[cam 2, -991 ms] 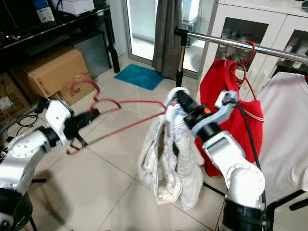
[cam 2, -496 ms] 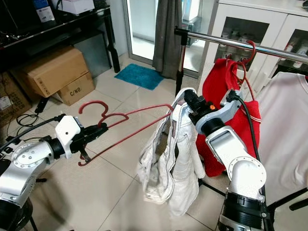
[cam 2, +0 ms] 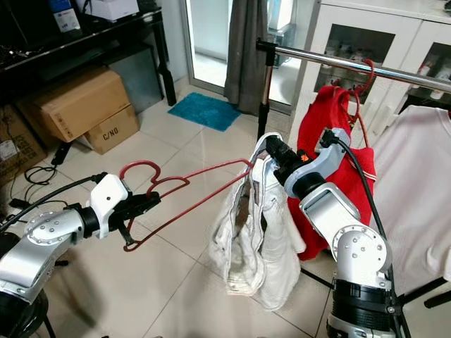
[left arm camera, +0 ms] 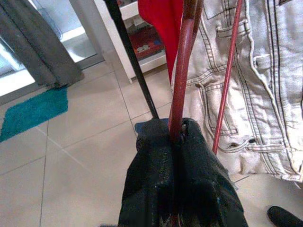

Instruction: Hang hanger

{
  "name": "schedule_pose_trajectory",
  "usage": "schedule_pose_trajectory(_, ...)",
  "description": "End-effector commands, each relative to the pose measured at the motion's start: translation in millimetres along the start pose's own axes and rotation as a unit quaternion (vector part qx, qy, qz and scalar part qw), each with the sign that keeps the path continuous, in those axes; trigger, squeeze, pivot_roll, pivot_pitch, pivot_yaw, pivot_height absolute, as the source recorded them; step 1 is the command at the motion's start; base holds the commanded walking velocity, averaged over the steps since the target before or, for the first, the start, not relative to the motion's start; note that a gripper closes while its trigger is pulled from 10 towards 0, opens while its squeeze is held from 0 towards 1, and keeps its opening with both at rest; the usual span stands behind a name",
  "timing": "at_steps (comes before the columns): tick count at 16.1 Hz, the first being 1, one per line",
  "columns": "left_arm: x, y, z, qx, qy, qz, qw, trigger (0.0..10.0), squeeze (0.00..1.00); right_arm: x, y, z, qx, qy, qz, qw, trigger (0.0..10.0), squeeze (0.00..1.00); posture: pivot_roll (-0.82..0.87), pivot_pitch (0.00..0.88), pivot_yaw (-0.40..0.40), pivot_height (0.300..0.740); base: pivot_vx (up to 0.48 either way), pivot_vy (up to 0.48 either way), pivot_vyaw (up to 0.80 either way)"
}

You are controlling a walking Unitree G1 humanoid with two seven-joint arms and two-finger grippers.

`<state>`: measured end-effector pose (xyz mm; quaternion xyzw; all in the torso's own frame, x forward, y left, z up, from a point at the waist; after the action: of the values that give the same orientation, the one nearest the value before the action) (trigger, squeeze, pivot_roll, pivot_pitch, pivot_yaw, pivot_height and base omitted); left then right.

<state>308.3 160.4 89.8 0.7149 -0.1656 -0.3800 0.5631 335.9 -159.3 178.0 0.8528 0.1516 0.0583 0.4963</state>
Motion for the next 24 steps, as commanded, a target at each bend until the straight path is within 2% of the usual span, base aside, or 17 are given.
schedule_pose_trajectory(1,-34.9,-48,-33.3,-0.029,0.095,-0.093,0.991,0.0,0.00,-23.4,80,7.4,-0.111,-0.047,0.153,0.981,0.0,0.00,-0.17,0.000,0.065,0.740,0.000,0.000,0.00)
schedule_pose_trajectory(2,-30.3,-31,-33.9,-0.022,0.092,-0.053,0.994,0.0,0.00,-20.3,75,4.9,-0.154,-0.053,0.132,0.978,0.0,0.00,-0.17,0.000,0.065,0.740,0.000,0.000,0.00)
schedule_pose_trajectory(3,-24.3,3,-34.4,-0.012,0.084,0.017,0.996,0.0,0.00,-13.0,59,-1.0,-0.252,-0.061,0.080,0.962,0.0,0.00,-0.17,0.000,0.062,0.740,0.000,0.000,0.00)
schedule_pose_trajectory(5,-22.5,17,-31.4,0.015,0.065,0.024,0.998,0.0,0.00,-8.3,44,-4.2,-0.309,-0.066,0.046,0.948,0.0,0.00,-0.17,0.000,0.058,0.740,0.000,0.000,0.00)
schedule_pose_trajectory(8,-22.3,25,-21.9,0.066,0.020,-0.006,0.998,0.0,0.00,-2.3,28,-10.5,-0.365,-0.057,0.017,0.929,0.0,0.00,-0.16,0.000,0.058,0.740,0.000,0.000,0.00)
schedule_pose_trajectory(10,-21.9,35,-19.4,0.081,0.010,-0.004,0.997,0.0,0.00,1.3,18,-16.6,-0.396,-0.045,0.004,0.917,0.0,0.00,-0.16,0.000,0.059,0.740,0.000,0.000,0.00)
schedule_pose_trajectory(12,-21.2,49,-18.1,0.082,0.005,0.017,0.996,0.0,0.00,3.8,2,-22.0,-0.426,-0.025,-0.018,0.904,0.0,0.00,-0.16,0.000,0.058,0.740,0.000,0.000,0.00)
schedule_pose_trajectory(17,-21.2,75,-10.2,0.085,-0.015,0.071,0.994,0.0,0.00,4.3,-29,-24.5,-0.427,-0.005,-0.054,0.902,0.0,0.00,-0.16,0.000,0.056,0.740,0.000,0.000,0.00)
schedule_pose_trajectory(20,-26.0,89,0.2,0.073,-0.048,0.107,0.990,0.0,0.00,3.2,-49,-11.4,-0.407,-0.013,-0.083,0.910,0.0,0.00,-0.15,0.000,0.048,0.740,0.000,0.000,0.00)
schedule_pose_trajectory(22,-36.1,97,-5.1,0.066,-0.048,0.124,0.989,0.0,0.00,0.8,-54,2.1,-0.393,-0.030,-0.093,0.914,0.0,0.00,-0.15,0.000,0.046,0.740,0.000,0.000,0.00)
schedule_pose_trajectory(23,-43.0,100,-11.0,0.059,-0.043,0.132,0.989,0.0,0.00,-0.4,-54,7.6,-0.384,-0.037,-0.094,0.918,0.0,0.00,-0.15,0.000,0.045,0.740,0.000,0.000,0.00)
schedule_pose_trajectory(24,-56.5,104,-23.1,0.042,-0.030,0.148,0.988,0.0,0.00,-2.3,-49,14.5,-0.360,-0.043,-0.086,0.928,0.0,0.00,-0.15,0.000,0.045,0.740,0.000,0.000,0.00)
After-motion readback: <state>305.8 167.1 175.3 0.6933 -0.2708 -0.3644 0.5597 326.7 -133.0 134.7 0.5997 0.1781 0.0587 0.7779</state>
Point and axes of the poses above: a point about 5 cm out from each wrist's last joint towards the gripper, its own x axis pointing out of the wrist towards the gripper, its own y axis along the axis of the wrist's last joint, z = x × y, the point moved 4 cm from there along x, pointing out of the wrist towards the gripper, and after that the axes turned 11 degrees about -x, right-handed, at the moved point
